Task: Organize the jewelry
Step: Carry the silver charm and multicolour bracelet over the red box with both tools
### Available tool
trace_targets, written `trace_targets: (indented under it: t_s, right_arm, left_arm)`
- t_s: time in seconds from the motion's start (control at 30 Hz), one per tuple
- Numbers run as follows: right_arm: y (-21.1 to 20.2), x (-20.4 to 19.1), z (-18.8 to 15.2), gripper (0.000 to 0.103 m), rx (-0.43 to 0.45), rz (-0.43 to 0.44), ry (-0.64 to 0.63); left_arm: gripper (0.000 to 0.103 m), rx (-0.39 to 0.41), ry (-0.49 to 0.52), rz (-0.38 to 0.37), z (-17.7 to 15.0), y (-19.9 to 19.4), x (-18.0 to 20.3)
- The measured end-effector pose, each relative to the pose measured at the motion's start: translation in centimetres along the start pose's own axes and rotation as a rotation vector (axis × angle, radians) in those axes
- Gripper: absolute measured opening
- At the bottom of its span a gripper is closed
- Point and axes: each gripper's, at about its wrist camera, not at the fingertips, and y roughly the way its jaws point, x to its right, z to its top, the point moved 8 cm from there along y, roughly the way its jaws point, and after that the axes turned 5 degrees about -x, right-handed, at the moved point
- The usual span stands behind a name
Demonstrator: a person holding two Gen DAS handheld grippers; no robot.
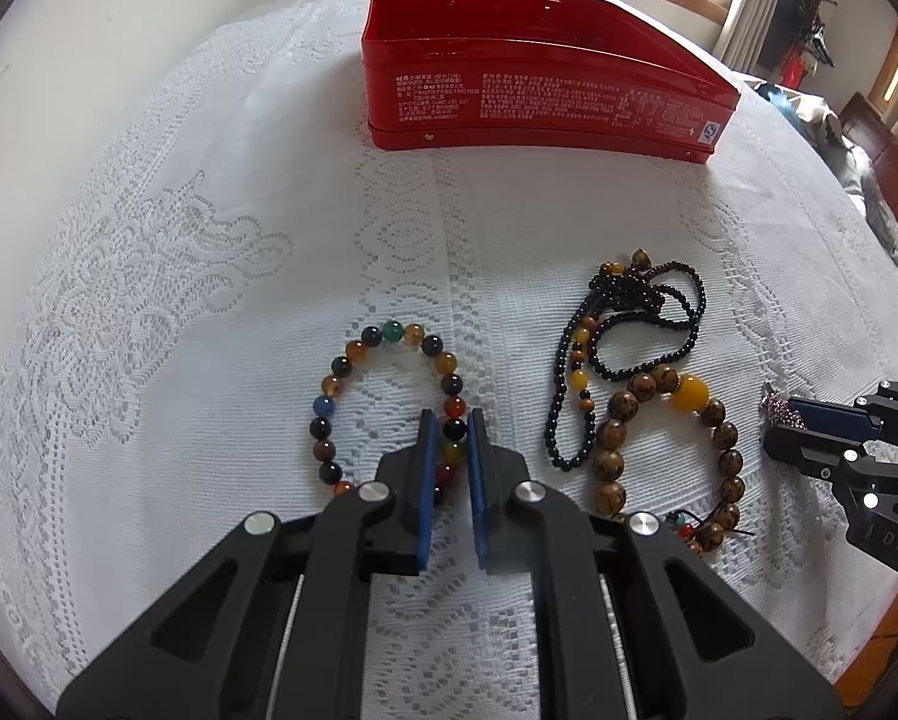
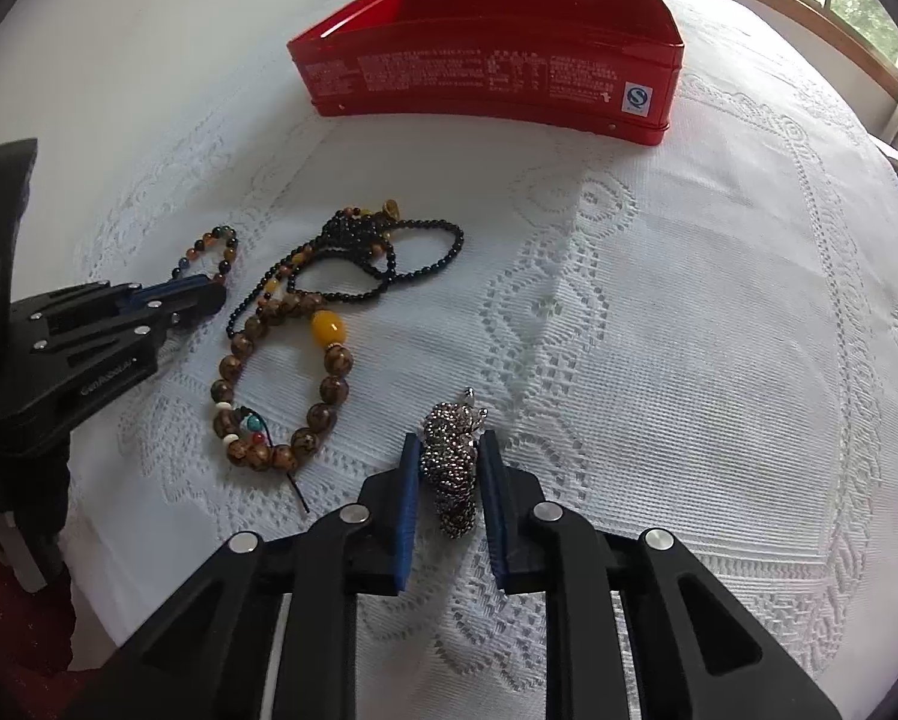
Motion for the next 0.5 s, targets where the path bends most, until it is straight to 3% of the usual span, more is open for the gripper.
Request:
trace_targets:
  t_s: [0.27,0.5]
  right_arm:
    - [-1.4,0.2,-0.7,0.018,0.010,0.044,0.021]
    - [-3.8,0.4,-0.5,0.018,0.052,0.072,0.031]
  left_arm:
    - [0.006,0.009,-0.032,-0.067,-1.0,-1.1,-0.6]
    - [0.006,0.086,-0.059,-0.118,-1.0,-4.2,-1.3]
